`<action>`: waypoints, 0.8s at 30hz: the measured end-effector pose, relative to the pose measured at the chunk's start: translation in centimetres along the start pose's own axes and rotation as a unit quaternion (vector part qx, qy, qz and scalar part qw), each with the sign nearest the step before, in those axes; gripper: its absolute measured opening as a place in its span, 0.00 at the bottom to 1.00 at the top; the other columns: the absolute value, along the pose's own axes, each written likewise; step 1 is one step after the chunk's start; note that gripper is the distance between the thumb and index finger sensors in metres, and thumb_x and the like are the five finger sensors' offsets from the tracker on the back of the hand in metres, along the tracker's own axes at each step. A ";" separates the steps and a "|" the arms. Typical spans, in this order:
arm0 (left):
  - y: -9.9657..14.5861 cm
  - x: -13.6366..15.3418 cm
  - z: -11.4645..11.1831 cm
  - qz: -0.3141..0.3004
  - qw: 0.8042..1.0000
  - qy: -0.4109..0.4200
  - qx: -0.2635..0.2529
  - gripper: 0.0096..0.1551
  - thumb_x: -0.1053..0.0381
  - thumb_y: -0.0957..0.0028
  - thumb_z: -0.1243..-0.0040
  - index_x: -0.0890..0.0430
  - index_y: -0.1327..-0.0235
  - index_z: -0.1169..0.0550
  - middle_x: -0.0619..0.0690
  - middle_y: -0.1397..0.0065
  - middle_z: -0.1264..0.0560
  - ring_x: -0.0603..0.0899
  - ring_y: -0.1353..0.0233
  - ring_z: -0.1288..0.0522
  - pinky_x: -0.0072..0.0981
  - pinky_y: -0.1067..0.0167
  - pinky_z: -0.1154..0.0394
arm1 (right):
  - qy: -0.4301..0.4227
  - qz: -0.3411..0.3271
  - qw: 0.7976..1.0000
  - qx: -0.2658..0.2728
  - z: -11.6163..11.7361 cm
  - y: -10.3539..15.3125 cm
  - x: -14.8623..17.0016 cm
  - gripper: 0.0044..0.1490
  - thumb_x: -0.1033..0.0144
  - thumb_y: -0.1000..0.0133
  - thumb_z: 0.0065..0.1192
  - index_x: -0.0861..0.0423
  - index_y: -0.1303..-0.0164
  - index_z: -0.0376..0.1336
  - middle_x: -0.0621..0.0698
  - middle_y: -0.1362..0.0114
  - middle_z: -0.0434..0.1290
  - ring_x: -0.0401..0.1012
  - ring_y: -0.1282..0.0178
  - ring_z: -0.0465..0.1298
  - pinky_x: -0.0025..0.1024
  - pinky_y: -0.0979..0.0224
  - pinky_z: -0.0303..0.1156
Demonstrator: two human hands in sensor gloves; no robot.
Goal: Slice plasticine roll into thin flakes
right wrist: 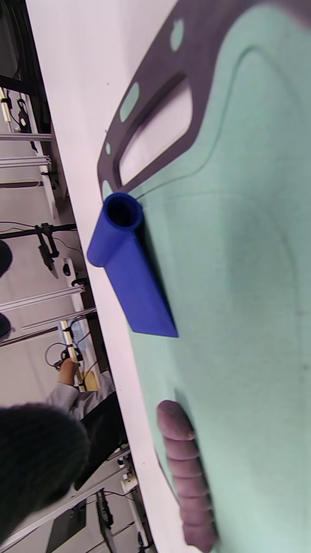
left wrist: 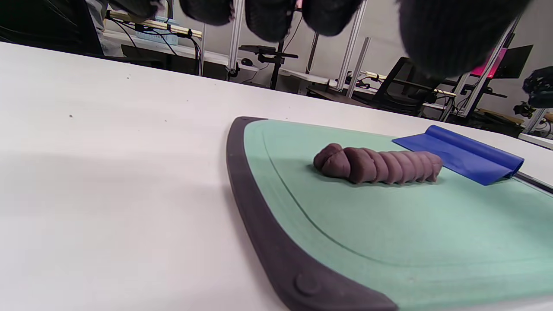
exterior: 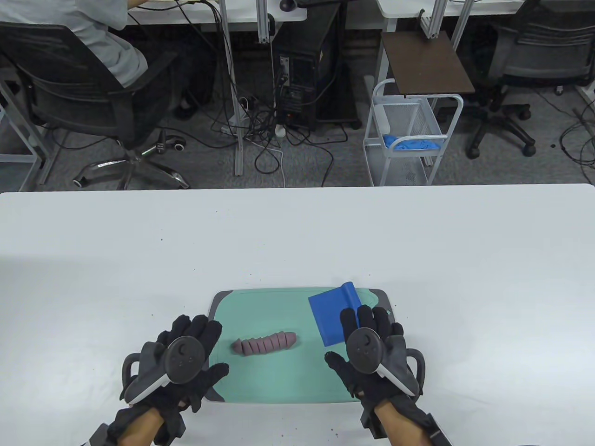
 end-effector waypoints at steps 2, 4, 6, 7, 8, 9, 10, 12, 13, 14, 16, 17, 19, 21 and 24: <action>-0.1 0.1 -0.5 -0.005 1.000 -0.004 0.007 0.53 0.24 0.63 0.42 0.38 0.22 0.44 0.44 0.12 0.47 0.65 0.13 0.49 0.67 0.23 0.44 | -0.003 -0.003 1.000 -0.014 0.4 -0.1 0.2 0.61 0.38 0.52 0.62 0.45 0.18 0.34 0.56 0.13 0.32 0.59 0.15 0.28 0.72 0.21 0.31; -0.3 0.4 -0.8 -0.005 1.000 -0.010 0.014 0.54 0.23 0.64 0.43 0.36 0.22 0.46 0.43 0.12 0.48 0.64 0.12 0.50 0.67 0.22 0.44 | -0.004 -0.004 1.000 -0.021 0.7 -0.2 0.4 0.62 0.37 0.52 0.62 0.44 0.18 0.34 0.55 0.13 0.31 0.59 0.16 0.27 0.71 0.22 0.30; -0.6 0.7 -1.1 0.001 1.000 -0.006 0.021 0.54 0.23 0.63 0.44 0.36 0.22 0.47 0.42 0.11 0.50 0.64 0.12 0.52 0.67 0.22 0.45 | -0.007 -0.004 1.000 -0.029 1.0 -0.3 0.7 0.62 0.37 0.52 0.62 0.44 0.18 0.33 0.55 0.14 0.30 0.58 0.16 0.26 0.71 0.22 0.29; -0.8 0.9 -1.3 0.004 1.000 0.000 0.026 0.54 0.23 0.63 0.44 0.36 0.22 0.47 0.42 0.11 0.50 0.64 0.12 0.53 0.67 0.22 0.46 | -0.009 -0.002 0.999 -0.033 1.1 -0.3 0.8 0.62 0.37 0.52 0.62 0.44 0.18 0.33 0.55 0.14 0.29 0.58 0.16 0.25 0.71 0.22 0.28; -0.9 1.1 -1.5 0.008 0.999 0.007 0.034 0.55 0.23 0.63 0.44 0.35 0.22 0.48 0.42 0.11 0.51 0.64 0.12 0.53 0.67 0.21 0.46 | -0.011 0.000 0.999 -0.037 1.2 -0.4 1.0 0.62 0.36 0.52 0.62 0.44 0.18 0.32 0.55 0.14 0.29 0.58 0.16 0.25 0.71 0.22 0.28; -1.1 1.3 -1.7 0.011 0.999 0.011 0.040 0.55 0.22 0.63 0.45 0.35 0.22 0.49 0.42 0.11 0.52 0.64 0.12 0.54 0.67 0.21 0.46 | -0.013 0.002 0.999 -0.038 1.3 -0.5 1.1 0.63 0.36 0.52 0.62 0.44 0.18 0.32 0.55 0.14 0.29 0.58 0.16 0.24 0.71 0.22 0.27; -1.1 1.4 -1.9 0.014 0.999 0.013 0.043 0.55 0.22 0.63 0.45 0.35 0.22 0.49 0.42 0.11 0.52 0.64 0.12 0.54 0.67 0.21 0.47 | -0.013 0.004 0.999 -0.038 1.4 -0.6 1.2 0.63 0.36 0.52 0.61 0.44 0.18 0.32 0.55 0.14 0.28 0.58 0.16 0.24 0.71 0.22 0.27; -1.4 1.5 -2.2 0.019 0.998 0.014 0.054 0.55 0.22 0.63 0.45 0.35 0.22 0.49 0.42 0.11 0.53 0.64 0.11 0.54 0.66 0.21 0.47 | -0.013 0.010 0.999 -0.041 1.5 -0.7 1.4 0.63 0.36 0.52 0.61 0.44 0.18 0.32 0.55 0.14 0.28 0.58 0.16 0.24 0.71 0.22 0.27; -1.5 1.5 -2.4 0.021 0.998 0.014 0.057 0.55 0.22 0.63 0.45 0.35 0.22 0.50 0.41 0.11 0.53 0.63 0.11 0.55 0.66 0.21 0.47 | -0.014 0.012 0.999 -0.043 1.6 -0.7 1.5 0.63 0.37 0.52 0.61 0.44 0.18 0.32 0.55 0.14 0.28 0.58 0.16 0.24 0.71 0.22 0.27; -1.5 1.5 -2.4 0.022 0.998 0.012 0.059 0.55 0.22 0.62 0.46 0.35 0.22 0.50 0.41 0.11 0.53 0.63 0.11 0.55 0.66 0.21 0.47 | -0.013 0.013 0.999 -0.043 1.6 -0.7 1.6 0.63 0.37 0.52 0.61 0.44 0.18 0.32 0.55 0.14 0.28 0.58 0.16 0.24 0.70 0.22 0.27; -1.6 1.5 -2.5 0.022 0.998 0.010 0.062 0.55 0.22 0.62 0.46 0.34 0.22 0.50 0.41 0.11 0.53 0.63 0.11 0.55 0.66 0.20 0.48 | -0.014 0.015 0.999 -0.043 1.7 -0.8 1.6 0.62 0.37 0.52 0.61 0.44 0.18 0.32 0.55 0.14 0.29 0.58 0.16 0.24 0.70 0.22 0.27; -1.6 1.5 -2.5 0.022 0.998 0.011 0.063 0.54 0.22 0.62 0.46 0.34 0.22 0.50 0.41 0.11 0.54 0.63 0.11 0.55 0.66 0.20 0.48 | -0.013 0.017 0.999 -0.044 1.7 -0.7 1.7 0.62 0.37 0.52 0.61 0.45 0.18 0.32 0.55 0.14 0.29 0.58 0.16 0.25 0.70 0.22 0.27; -1.6 1.4 -2.6 0.021 0.998 0.010 0.066 0.54 0.22 0.62 0.46 0.34 0.22 0.50 0.41 0.11 0.53 0.63 0.11 0.55 0.66 0.20 0.48 | -0.013 0.019 0.999 -0.045 1.7 -0.7 1.7 0.62 0.37 0.52 0.61 0.45 0.18 0.32 0.56 0.14 0.29 0.58 0.16 0.25 0.70 0.22 0.28; -1.6 1.3 -2.8 0.021 0.997 0.008 0.070 0.54 0.22 0.62 0.46 0.34 0.22 0.50 0.41 0.10 0.53 0.63 0.11 0.55 0.66 0.20 0.48 | -0.014 0.020 0.999 -0.046 1.7 -0.7 1.7 0.62 0.37 0.52 0.61 0.45 0.18 0.32 0.56 0.14 0.29 0.58 0.16 0.25 0.70 0.22 0.28; -1.7 1.2 -2.9 0.021 0.997 0.006 0.074 0.54 0.22 0.62 0.46 0.34 0.22 0.50 0.41 0.11 0.54 0.63 0.11 0.55 0.66 0.20 0.48 | -0.014 0.023 0.999 -0.046 1.7 -0.7 1.8 0.62 0.37 0.52 0.61 0.45 0.18 0.32 0.56 0.14 0.29 0.59 0.16 0.25 0.70 0.22 0.28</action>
Point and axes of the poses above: the tracker on the back of each hand, its own x axis roughly to the little-finger side, its own y axis roughly from the fingertips to the wrist, z = x × y, the point moved 4 cm from there along -y, roughly from the wrist to the fingertips
